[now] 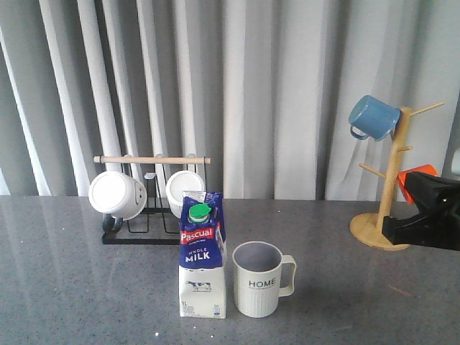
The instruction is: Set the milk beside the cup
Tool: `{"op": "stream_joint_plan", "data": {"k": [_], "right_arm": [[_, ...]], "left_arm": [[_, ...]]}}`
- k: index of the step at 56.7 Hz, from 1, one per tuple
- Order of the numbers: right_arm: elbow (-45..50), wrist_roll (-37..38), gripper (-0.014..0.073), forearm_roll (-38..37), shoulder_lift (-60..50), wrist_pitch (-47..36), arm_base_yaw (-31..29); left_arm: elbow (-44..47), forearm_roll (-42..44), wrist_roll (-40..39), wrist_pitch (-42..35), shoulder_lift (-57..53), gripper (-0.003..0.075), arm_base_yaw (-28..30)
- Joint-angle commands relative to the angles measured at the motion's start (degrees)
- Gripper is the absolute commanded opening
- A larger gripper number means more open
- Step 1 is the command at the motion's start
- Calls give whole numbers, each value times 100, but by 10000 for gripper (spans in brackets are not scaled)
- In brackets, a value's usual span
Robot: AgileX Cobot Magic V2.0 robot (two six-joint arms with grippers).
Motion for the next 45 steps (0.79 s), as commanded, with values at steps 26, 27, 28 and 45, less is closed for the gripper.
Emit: {"op": "stream_joint_plan", "data": {"k": [26,27,28,45], "right_arm": [[-175,17,-8,-48,-129,-419,-43],[-175,17,-8,-48,-129,-419,-43],[-175,17,-8,-48,-129,-419,-43],[-175,17,-8,-48,-129,-419,-43]], "left_arm": [[-112,-488,-81,525,-106,-6,-317],[-112,-488,-96,525,-106,-6,-334],[-112,-488,-127,525,-106,-6,-353],[-117,-477,-246,535,-100,-6,-196]]}}
